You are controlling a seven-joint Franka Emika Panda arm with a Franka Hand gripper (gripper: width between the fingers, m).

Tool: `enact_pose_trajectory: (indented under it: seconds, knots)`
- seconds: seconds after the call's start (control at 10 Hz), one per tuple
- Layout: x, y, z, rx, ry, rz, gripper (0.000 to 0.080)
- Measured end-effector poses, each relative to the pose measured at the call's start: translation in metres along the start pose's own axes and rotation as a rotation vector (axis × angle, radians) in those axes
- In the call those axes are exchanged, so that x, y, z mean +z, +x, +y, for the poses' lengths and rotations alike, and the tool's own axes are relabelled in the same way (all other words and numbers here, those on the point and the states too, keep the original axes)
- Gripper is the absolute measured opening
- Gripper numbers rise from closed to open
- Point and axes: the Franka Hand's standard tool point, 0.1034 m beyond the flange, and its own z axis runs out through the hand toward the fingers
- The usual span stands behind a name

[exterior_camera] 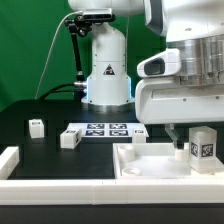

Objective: Assemble one leg

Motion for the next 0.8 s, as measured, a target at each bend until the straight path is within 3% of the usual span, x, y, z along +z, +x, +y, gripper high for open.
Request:
enact_pose_trajectory:
  seconds: [0.4,0.6,0.7,0.8]
  knots:
    - [0.0028,-0.0007,0.0036,-0.333,-0.006,0.021,0.0648]
    - [0.003,-0.0009,0.0036,-0.333,-0.006,0.021,0.0386]
    - [0.0029,-0.0005,0.0043,-0.333,-0.007,0.021,0.0386]
    - [0.0029,-0.0005,0.0044,-0.325,-0.006,0.021,0.029]
